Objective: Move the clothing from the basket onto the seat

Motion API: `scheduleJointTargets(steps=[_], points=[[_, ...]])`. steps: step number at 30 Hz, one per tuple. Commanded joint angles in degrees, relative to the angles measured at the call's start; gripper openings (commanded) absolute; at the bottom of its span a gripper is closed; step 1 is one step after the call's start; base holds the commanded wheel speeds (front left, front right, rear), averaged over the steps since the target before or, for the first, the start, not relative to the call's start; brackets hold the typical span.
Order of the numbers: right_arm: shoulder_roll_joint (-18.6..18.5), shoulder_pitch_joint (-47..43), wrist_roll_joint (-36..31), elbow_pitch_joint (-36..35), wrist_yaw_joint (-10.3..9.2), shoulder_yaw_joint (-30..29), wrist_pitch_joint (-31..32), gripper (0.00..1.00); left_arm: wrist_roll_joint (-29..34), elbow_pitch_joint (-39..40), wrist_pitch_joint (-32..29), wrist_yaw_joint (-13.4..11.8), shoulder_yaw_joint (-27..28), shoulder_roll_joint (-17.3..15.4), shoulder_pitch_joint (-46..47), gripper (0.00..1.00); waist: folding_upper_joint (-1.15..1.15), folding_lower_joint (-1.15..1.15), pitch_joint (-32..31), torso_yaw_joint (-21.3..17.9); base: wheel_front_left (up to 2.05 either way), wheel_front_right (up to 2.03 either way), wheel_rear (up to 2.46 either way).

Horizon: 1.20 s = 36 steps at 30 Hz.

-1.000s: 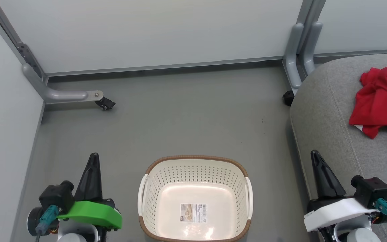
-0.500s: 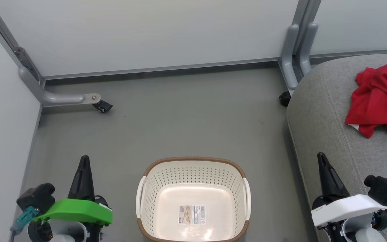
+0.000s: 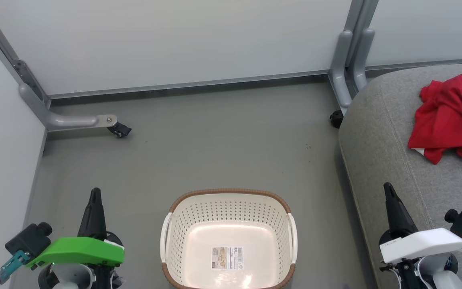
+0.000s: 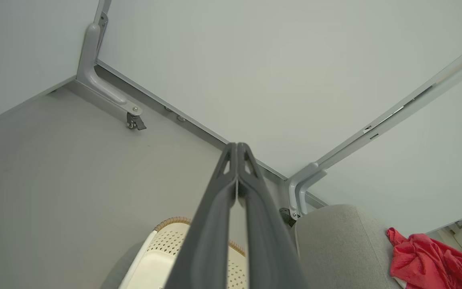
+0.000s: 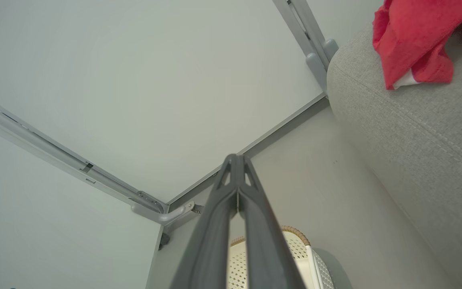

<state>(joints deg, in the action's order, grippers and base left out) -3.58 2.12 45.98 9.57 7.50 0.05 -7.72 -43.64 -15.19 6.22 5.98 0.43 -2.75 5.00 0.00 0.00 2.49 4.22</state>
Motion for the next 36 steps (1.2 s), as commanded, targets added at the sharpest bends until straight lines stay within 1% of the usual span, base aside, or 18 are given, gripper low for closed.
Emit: scheduleJointTargets(steps=[1, 15, 36], points=[[-0.5, 1.4, 2.1, -0.4, 0.0, -0.3, 0.4, 0.0, -2.2, 0.8, -0.5, 0.2, 0.5, -0.2, 0.9, 0.0, 0.0, 0.0, 0.0, -0.1, 0.0, 0.0, 0.0], [-0.7, 2.0, 12.2, 0.6, 0.0, -1.1, 3.0, 0.0, -12.3, 1.0, -3.2, 0.6, 1.8, -0.2, 1.1, 0.0, 0.0, 0.0, -0.4, -0.7, 0.0, 0.0, 0.0], [-0.8, 2.8, 24.6, 1.9, -0.01, -2.3, 6.3, 0.0, -24.8, 1.1, -6.6, 0.9, 3.3, -0.2, 1.3, 0.0, 0.0, 0.0, -0.9, -1.7, 0.0, 0.0, 0.0]])
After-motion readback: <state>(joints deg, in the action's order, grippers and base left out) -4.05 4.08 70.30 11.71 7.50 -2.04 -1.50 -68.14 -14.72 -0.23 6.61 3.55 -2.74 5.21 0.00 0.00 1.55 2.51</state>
